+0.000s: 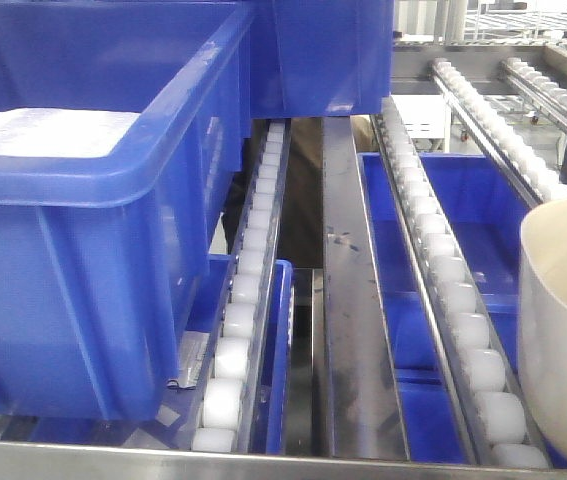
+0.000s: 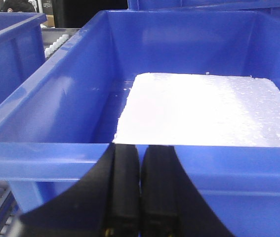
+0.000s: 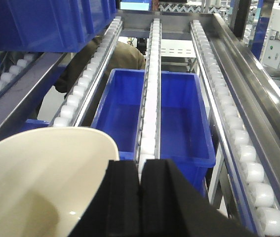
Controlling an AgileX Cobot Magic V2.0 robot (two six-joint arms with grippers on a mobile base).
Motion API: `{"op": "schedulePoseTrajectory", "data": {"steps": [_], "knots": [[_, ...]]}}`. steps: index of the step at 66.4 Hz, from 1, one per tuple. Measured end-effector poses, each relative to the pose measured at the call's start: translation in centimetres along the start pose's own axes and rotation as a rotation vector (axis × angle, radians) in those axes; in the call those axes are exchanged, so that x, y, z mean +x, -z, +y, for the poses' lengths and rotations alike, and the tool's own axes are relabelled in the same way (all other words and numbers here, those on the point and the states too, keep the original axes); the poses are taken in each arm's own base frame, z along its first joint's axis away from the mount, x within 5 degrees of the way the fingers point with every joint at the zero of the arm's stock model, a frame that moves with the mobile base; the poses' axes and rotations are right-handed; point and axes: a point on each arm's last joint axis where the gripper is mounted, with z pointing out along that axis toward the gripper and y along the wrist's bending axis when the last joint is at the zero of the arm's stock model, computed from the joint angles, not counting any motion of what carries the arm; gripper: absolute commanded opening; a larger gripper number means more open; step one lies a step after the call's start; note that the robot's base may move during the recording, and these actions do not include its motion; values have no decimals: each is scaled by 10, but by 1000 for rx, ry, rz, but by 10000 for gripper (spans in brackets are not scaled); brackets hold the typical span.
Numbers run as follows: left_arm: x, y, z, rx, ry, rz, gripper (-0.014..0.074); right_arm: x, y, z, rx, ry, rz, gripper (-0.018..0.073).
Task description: Move white bin to right shelf second layer
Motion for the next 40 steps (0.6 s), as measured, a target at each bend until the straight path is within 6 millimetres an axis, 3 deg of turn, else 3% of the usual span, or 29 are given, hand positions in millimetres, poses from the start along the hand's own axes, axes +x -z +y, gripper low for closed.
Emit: {"op": "schedulePoseTrajectory", "data": {"steps": [40], "knots": [[0, 0, 0, 0, 0, 0, 85, 1, 0, 0, 0, 0, 6, 48]]}}
